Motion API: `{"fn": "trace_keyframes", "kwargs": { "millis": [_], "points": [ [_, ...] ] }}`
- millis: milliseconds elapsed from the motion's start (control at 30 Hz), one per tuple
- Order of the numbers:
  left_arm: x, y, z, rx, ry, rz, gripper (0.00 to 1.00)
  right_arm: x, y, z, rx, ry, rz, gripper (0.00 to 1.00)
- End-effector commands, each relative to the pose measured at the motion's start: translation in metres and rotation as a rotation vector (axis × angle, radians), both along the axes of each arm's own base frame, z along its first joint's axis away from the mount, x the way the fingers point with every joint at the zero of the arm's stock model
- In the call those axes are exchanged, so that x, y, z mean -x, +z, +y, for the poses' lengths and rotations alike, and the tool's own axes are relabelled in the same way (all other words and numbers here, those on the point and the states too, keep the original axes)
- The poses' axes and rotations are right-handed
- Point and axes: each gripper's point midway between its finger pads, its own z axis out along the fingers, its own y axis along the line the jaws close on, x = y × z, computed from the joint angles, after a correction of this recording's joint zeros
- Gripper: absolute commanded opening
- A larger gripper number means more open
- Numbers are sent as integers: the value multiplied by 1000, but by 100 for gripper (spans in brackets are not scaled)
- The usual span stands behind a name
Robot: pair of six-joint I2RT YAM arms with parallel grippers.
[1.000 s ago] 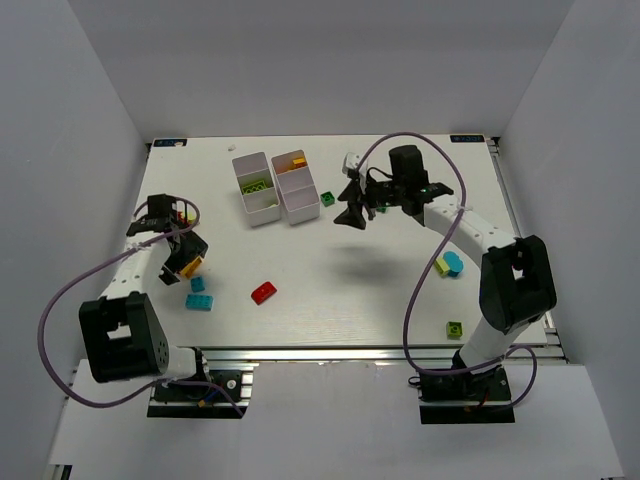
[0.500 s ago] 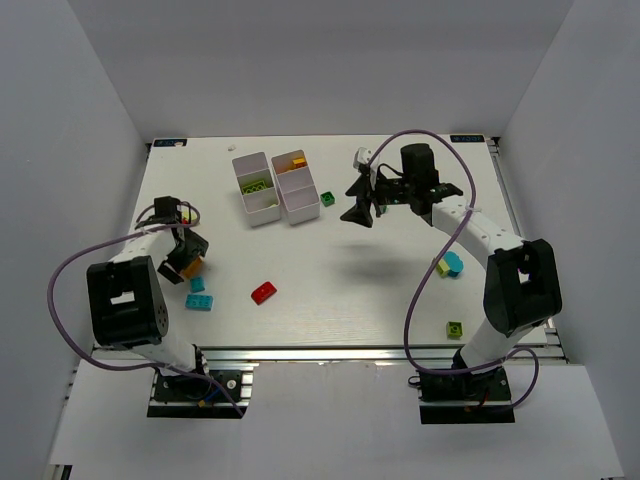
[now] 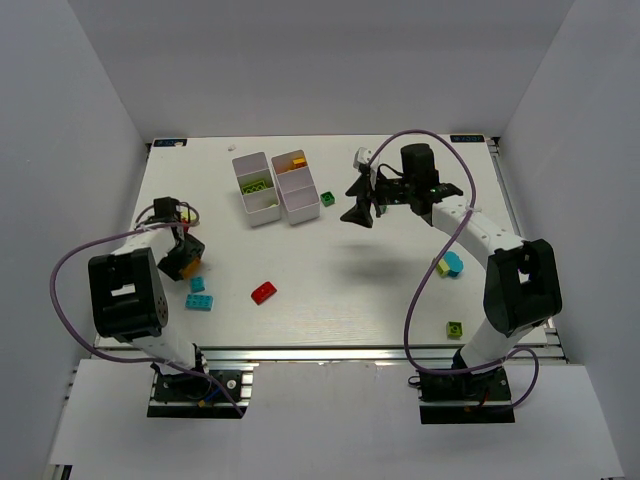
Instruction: Sort the legos into containers by color
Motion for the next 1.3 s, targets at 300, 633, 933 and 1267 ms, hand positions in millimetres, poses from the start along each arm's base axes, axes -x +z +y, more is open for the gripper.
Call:
{"fn": "trace_keyframes", "kwargs": {
  "millis": [300, 633, 933, 1267],
  "points": [
    [-33, 109, -114, 301, -620, -522, 19, 9, 32, 21, -145, -106, 463, 58],
    [5, 167, -255, 364, -1229, -936, 17, 2, 46, 63, -177, -311, 944, 67],
    [10, 161, -288, 277, -1412, -916, 17, 44, 39, 99, -106, -294, 1032, 85],
    [5, 161, -300, 253, -1427, -923, 16, 60, 17, 114, -26, -313, 1034, 79]
  ]
}}
